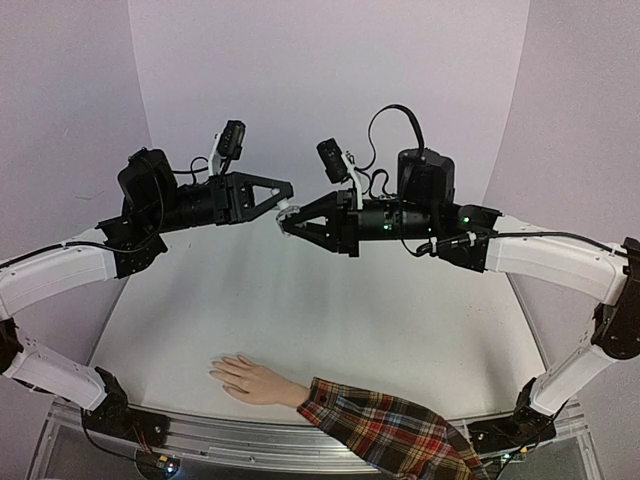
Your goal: Paint the nails
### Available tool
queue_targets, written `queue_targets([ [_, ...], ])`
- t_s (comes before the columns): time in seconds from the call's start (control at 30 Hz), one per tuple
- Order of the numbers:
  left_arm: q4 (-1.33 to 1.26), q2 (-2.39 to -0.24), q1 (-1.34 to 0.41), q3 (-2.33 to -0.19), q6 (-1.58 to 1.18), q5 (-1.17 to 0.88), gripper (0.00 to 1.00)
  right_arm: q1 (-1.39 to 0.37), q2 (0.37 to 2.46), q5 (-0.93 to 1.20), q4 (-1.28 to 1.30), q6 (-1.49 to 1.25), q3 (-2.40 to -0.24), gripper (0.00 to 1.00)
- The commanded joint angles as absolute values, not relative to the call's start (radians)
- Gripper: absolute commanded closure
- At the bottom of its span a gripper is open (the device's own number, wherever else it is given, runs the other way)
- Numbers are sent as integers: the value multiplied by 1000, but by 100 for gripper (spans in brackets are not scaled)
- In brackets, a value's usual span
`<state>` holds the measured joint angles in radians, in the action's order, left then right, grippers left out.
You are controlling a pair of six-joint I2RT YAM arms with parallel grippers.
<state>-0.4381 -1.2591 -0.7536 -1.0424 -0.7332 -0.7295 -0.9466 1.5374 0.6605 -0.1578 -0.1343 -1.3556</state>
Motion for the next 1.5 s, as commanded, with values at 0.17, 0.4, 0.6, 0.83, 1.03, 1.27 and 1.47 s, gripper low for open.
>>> queue_targets([
  [0.17,-397,-1250,-752,-1076,-683,-734,87,-941,1548,491,-234,-200,-1373,100],
  [0.4,-132,-1254,-776,-1136,-585,-430,100,-1082,1598,-432,-116,-60,-1455,100],
  [0.6,-129,-1299,-792,-1159,-600,-420,100,-1179,1690,-662,-106,103,-1553,100],
  [0.83,-177,-1299,-792,-1141,-607,-529,71,-1156,1632,-410,-115,113,-1465,100],
  [1.03,-151,-1254,-779,-1128,-609,-562,24,-1114,1528,-210,-145,158,-1335,100],
  [1.27,-103,-1223,-773,-1133,-618,-563,7,-1093,1470,-77,-147,176,-1266,100],
  [1.47,-37,-1245,-773,-1184,-606,-554,16,-1090,1481,-28,-147,164,-1275,100],
])
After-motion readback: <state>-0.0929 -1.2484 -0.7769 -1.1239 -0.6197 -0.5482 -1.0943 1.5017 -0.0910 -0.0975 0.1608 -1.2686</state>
